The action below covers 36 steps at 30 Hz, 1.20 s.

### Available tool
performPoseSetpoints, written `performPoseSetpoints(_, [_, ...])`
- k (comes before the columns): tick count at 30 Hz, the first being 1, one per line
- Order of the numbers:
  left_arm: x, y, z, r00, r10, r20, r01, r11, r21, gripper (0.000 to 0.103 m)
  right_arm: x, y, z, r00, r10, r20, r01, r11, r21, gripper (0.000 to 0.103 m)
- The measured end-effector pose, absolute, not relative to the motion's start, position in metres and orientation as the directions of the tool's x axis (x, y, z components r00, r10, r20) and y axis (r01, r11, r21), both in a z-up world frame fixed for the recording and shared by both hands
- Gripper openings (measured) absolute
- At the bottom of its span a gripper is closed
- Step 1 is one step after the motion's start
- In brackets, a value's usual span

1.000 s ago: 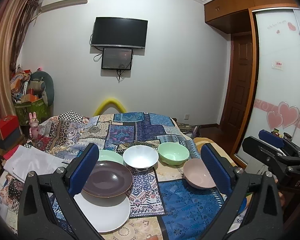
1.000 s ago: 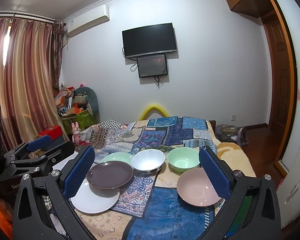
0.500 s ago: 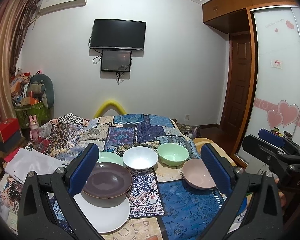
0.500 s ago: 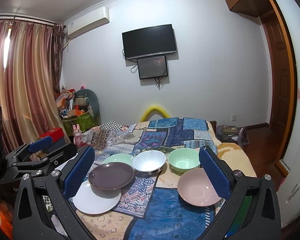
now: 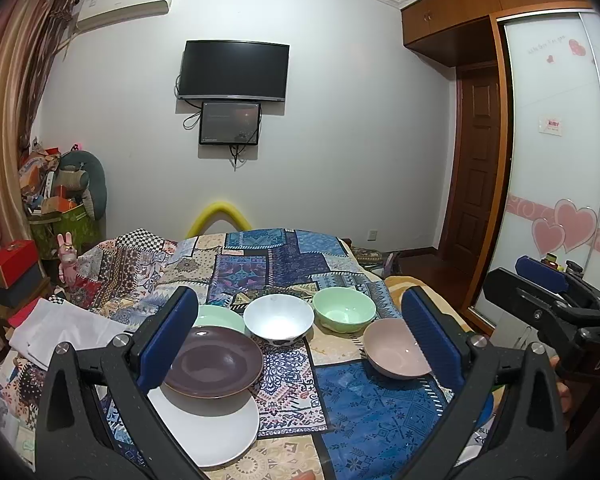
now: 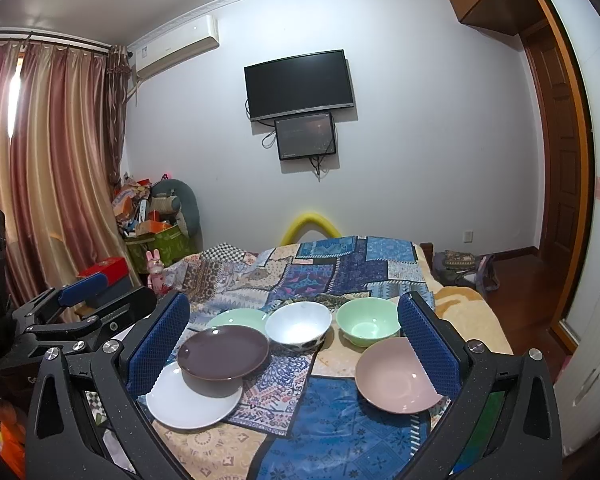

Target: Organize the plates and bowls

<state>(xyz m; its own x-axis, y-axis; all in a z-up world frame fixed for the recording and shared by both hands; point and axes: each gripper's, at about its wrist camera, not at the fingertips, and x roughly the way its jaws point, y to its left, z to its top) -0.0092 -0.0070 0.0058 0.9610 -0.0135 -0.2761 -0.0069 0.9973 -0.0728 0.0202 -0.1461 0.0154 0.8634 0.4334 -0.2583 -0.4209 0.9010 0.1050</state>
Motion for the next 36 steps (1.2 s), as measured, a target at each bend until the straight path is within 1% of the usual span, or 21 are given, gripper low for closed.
performPoseSetpoints(27, [-0.01, -0.003, 0.007, 0.96, -0.022, -0.278, 0.0, 0.997, -0.079, 0.103, 0.021, -0.144, 0.014, 0.862, 0.433, -0.265, -0.421, 0.901, 0.104, 0.103])
performPoseSetpoints(31, [-0.007, -0.001, 0.005, 0.959, -0.021, -0.284, -0.003, 0.997, -0.081, 0.103, 0.026, -0.141, 0.008, 0.855, 0.433, -0.284, -0.421, 0.901, 0.107, 0.103])
performPoseSetpoints(36, [-0.001, 0.005, -0.003, 0.954, -0.02, -0.3, -0.006, 0.996, -0.084, 0.103, 0.037, -0.13, -0.004, 0.835, 0.437, -0.336, -0.425, 0.898, 0.113, 0.103])
